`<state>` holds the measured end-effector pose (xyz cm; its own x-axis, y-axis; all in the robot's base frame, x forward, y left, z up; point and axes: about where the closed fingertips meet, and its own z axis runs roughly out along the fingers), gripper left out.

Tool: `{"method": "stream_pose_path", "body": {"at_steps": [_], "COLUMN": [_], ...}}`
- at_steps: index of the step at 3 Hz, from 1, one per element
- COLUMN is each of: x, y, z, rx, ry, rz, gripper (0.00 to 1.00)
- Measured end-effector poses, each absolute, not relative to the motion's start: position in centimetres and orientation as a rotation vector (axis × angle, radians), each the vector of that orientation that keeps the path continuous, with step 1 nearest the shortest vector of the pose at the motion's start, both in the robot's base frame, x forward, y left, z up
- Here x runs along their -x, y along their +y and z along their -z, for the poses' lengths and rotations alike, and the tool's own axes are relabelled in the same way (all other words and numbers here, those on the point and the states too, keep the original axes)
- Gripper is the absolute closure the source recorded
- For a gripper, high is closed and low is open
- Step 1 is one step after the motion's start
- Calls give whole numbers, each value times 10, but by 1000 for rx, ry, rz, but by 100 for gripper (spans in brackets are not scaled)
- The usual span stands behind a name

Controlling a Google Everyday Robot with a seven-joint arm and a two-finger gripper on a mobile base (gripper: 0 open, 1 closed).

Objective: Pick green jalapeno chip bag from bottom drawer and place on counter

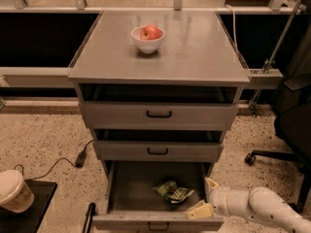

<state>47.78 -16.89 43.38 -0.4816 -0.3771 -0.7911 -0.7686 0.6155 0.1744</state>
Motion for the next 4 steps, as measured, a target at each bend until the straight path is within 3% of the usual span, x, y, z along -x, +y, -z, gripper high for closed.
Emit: {"method": "stream_pose_path", "body": {"at_steps": [2,4], "x": [-486,-544], "y": [-156,-69], "z": [-419,-322], "rx": [899,743], "ry": [2125,2158], "rz": [-653,-784], "gripper": [0,0]}}
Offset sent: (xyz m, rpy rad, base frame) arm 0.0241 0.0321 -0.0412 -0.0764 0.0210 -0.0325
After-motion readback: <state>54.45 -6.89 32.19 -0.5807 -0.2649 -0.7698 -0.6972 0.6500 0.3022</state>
